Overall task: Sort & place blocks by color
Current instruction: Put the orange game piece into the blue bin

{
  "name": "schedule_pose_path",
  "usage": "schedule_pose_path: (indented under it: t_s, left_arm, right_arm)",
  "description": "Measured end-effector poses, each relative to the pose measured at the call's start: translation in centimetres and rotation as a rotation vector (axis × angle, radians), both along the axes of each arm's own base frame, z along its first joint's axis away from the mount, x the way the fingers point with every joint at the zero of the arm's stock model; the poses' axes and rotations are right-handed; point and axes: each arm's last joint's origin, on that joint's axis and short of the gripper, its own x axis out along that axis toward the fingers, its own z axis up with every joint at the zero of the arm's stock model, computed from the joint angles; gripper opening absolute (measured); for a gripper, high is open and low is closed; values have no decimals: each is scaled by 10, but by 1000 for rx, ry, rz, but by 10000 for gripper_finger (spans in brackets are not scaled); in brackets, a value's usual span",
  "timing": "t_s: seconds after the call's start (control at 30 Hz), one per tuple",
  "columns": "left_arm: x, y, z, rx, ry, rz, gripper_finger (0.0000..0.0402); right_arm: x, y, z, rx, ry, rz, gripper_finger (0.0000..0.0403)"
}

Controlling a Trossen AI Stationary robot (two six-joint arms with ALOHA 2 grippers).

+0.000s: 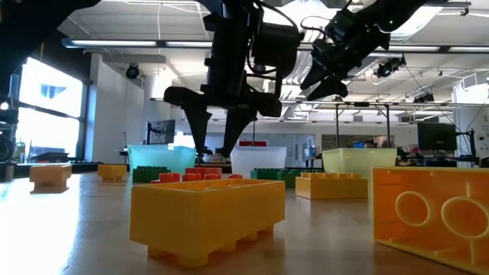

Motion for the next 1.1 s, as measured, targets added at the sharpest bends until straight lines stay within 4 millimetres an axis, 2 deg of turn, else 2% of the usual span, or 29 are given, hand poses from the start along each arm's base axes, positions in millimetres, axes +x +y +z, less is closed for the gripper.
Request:
schedule_pose_path:
  t_s: [0.53,0.67,0.8,0.93,1.1]
  left_arm:
    - [4,1,-39,-66,104,-3,211]
    - [5,0,-40,-73,101,-22,208]
    - [6,-1,-40,-78,93,-68,176]
    - [6,-5,-39,-81,99,-147,113]
    - [7,-13,-37,-53,114,-294,106]
  right_arm:
    - [-1,1,-1,3,15,3,227]
    - [-1,1,-1,-2,20,4,227]
    - [-1,1,-1,-2,20,4,227]
    - [-1,1,-1,-2,20,4,227]
    - [-1,1,-2,-4,21,6,227]
